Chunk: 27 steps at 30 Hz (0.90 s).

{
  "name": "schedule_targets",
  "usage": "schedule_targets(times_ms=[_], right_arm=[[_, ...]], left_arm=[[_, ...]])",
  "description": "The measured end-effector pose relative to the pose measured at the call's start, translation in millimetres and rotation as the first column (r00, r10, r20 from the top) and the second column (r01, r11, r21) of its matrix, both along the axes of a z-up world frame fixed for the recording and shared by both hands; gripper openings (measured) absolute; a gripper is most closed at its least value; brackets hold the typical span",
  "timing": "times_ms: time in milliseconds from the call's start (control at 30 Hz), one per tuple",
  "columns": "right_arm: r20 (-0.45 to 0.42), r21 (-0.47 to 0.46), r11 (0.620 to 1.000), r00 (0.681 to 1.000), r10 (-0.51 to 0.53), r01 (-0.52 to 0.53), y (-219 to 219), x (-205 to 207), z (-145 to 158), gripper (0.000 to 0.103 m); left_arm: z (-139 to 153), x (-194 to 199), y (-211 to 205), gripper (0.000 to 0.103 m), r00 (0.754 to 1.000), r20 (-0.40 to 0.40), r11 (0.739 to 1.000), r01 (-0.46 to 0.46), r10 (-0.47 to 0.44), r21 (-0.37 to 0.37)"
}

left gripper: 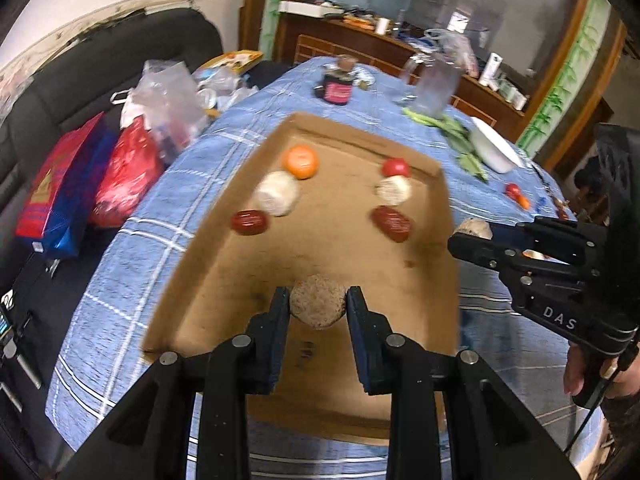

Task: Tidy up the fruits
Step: 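Carry both held yam pieces over into the cardboard tray, then open both grippers to release the yam pieces in the tray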

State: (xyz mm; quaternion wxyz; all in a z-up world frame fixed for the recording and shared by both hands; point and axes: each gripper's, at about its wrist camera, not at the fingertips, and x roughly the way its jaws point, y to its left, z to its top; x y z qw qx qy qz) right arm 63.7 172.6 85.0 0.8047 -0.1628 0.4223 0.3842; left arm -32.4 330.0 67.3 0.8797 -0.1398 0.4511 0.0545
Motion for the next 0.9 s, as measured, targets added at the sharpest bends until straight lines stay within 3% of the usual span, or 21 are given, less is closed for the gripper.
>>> schedule_targets(times_ms=[367,900], right_arm=[[-0.065,-0.003,0.999,0.996,0.054,-0.054,63.3,21.2,-33.6,0.025],[-0.092,-0.032,0.998,0.994,0.057,-0.060,78.1,33.2,-57.2,0.025]], left_arm=[[-27.4,14.6,34.9,0.028,0.998,-0.048,0.999,-0.039,0.038,-0.009],[-43.8,34.9,41.2,0.028,0.996,-0.078,0.999,-0.037,0.036,-0.010]])
